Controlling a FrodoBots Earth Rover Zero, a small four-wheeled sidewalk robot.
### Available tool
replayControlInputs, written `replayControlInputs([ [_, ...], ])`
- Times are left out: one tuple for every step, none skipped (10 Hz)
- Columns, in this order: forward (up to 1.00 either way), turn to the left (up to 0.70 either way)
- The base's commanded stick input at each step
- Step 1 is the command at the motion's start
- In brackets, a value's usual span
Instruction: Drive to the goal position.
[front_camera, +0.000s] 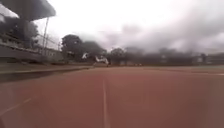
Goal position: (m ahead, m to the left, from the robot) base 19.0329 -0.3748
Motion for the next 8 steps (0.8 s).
replayControlInputs([
  [1.0, 0.0],
  [1.0, 0.0],
  [1.0, 0.0],
  [1.0, 0.0],
  [1.0, 0.0],
  [1.0, 0.0],
  [1.0, 0.0],
  [1.0, 0.0],
])
